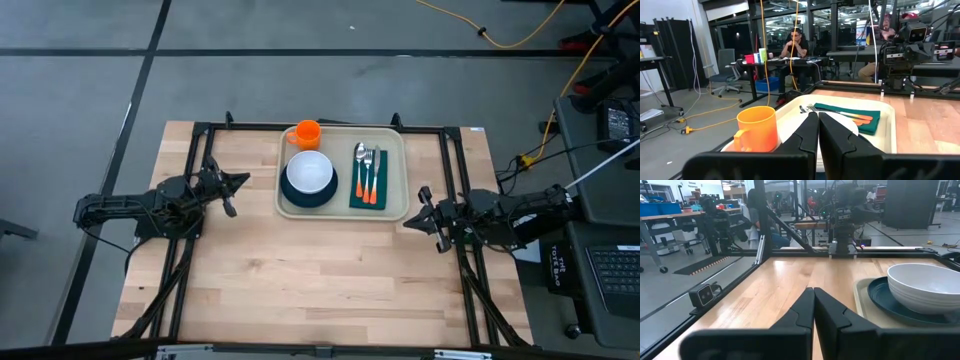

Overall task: Set up tray
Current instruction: Return to Home Position

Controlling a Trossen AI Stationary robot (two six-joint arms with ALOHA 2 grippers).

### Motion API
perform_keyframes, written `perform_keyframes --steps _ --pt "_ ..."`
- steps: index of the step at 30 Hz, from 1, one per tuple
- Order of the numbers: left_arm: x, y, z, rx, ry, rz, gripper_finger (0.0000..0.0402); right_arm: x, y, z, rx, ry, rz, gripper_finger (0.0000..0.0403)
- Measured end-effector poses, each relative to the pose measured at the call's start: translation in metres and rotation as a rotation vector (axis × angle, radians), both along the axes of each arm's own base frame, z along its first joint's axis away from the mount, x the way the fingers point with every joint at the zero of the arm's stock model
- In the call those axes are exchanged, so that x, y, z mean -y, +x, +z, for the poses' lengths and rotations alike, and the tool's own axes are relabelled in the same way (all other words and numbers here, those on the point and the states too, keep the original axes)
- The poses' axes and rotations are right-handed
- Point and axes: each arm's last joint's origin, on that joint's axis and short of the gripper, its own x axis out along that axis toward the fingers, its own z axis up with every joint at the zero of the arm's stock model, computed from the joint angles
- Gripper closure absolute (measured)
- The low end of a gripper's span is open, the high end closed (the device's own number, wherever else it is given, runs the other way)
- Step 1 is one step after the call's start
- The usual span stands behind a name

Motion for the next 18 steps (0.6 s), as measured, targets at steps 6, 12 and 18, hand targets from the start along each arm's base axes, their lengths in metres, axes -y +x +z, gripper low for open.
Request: perform_keyframes --steps 6,12,18 --pt "0.0 0.0 0.0 0.0 0.0 0.0 0.0397 0.0 0.0 0.0 0.0 0.0 0.0 0.0387" --pt "0.0 0.0 0.0 0.0 0.0 0.0 0.0394 0.0 0.0 0.0 0.0 0.0 0.0 0.0387" --pt "0.0 0.0 0.0001 0.0 0.0 0.0 0.0396 0.0 0.0 0.0 0.0 0.0 0.0 0.0387"
